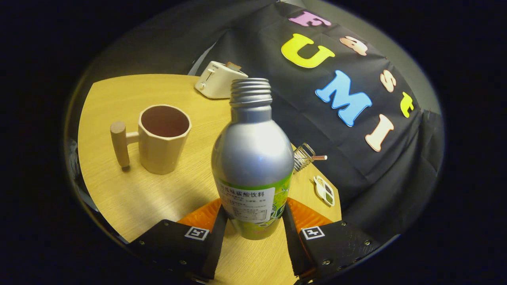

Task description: Take the bottle from table, then pour the juice into the cup, finally place the bottle on the coaster

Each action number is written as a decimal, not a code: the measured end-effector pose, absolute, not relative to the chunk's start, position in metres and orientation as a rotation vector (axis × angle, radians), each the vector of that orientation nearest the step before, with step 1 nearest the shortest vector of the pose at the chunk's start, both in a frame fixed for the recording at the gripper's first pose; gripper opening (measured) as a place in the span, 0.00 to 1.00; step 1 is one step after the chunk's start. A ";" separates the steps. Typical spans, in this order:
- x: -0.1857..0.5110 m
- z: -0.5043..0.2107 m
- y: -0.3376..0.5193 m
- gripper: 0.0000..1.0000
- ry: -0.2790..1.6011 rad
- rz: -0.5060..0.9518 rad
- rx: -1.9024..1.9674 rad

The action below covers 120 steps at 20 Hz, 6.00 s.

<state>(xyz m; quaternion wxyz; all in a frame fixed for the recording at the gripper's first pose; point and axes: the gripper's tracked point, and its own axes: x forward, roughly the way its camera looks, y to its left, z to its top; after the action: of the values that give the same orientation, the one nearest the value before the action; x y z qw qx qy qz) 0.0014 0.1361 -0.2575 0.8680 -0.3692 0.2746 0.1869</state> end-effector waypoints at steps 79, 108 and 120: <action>0.021 -0.212 0.147 0.70 0.836 0.395 -1.915; 0.029 -0.199 0.155 0.70 0.898 0.411 -2.033; 0.040 -0.190 0.161 0.70 0.901 0.417 -2.124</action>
<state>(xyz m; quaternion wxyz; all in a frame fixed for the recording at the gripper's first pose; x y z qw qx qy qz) 0.0401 0.1613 -0.1900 0.3881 -0.8349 0.3542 0.1639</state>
